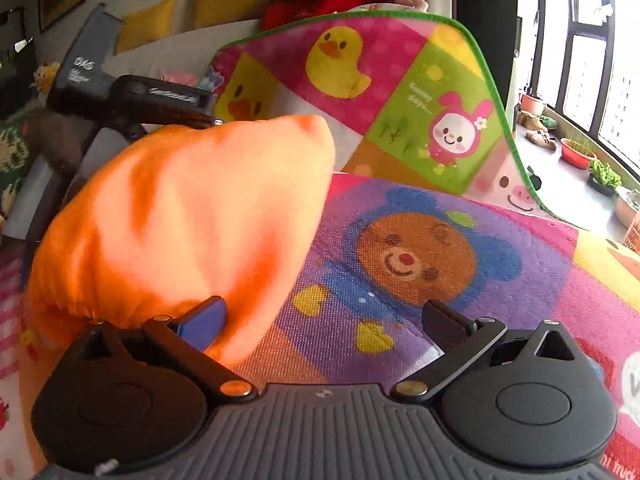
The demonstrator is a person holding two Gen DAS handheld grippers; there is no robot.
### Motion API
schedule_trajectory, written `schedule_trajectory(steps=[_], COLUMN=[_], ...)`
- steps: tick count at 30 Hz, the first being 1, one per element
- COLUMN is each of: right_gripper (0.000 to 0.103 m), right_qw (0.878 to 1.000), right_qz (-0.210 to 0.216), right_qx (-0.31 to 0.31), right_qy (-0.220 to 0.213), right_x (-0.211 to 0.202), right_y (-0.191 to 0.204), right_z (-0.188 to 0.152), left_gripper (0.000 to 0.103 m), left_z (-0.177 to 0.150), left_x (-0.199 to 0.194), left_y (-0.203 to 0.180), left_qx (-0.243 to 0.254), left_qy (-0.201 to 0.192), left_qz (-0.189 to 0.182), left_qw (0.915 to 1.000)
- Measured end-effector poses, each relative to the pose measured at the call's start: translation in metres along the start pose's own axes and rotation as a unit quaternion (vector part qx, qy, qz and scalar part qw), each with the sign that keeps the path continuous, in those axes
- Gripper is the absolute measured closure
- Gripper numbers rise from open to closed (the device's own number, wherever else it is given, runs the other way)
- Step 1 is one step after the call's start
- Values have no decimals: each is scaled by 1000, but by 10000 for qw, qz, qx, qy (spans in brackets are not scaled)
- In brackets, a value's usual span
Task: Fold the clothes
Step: 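Press the orange roll down with the left gripper and pull it back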
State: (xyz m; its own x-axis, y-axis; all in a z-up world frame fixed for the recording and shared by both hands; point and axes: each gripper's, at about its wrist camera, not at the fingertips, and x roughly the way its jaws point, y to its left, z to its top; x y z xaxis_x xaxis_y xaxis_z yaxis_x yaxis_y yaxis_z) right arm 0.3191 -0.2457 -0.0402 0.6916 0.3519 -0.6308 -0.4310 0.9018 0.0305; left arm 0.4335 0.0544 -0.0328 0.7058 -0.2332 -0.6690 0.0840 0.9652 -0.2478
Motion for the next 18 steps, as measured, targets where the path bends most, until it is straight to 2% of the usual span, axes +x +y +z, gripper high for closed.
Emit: schedule_trajectory(steps=[6,8,10,13,15,18], right_gripper=[0,0,0,0,0,0], right_qw=[9981,9963,9949,9943,9958,9977], right_qz=[327,648,792,493,376,206], right_qx=[214,65,-364,-900,-797,-454], right_qy=[-467,-552,-501,-275,-253,-462], right_x=[-41,-54,-60,-45,-31,-14], right_y=[-7,-1,16,46,55,57], right_z=[-10,-14,-20,-28,-24,-8], left_gripper=[0,0,0,0,0,0], left_z=[-13,-28,-45,-71,-83,-84], left_x=[-64,-86,-104,-110,-107,-107], left_y=[-2,-4,-7,-13,-16,-12], left_qx=[18,-4,-8,116,189,108], left_qy=[-425,-448,-421,-163,-162,-364], left_qz=[-17,-311,-621,-944,-878,-607], left_qw=[9991,9985,9972,9953,9958,9974])
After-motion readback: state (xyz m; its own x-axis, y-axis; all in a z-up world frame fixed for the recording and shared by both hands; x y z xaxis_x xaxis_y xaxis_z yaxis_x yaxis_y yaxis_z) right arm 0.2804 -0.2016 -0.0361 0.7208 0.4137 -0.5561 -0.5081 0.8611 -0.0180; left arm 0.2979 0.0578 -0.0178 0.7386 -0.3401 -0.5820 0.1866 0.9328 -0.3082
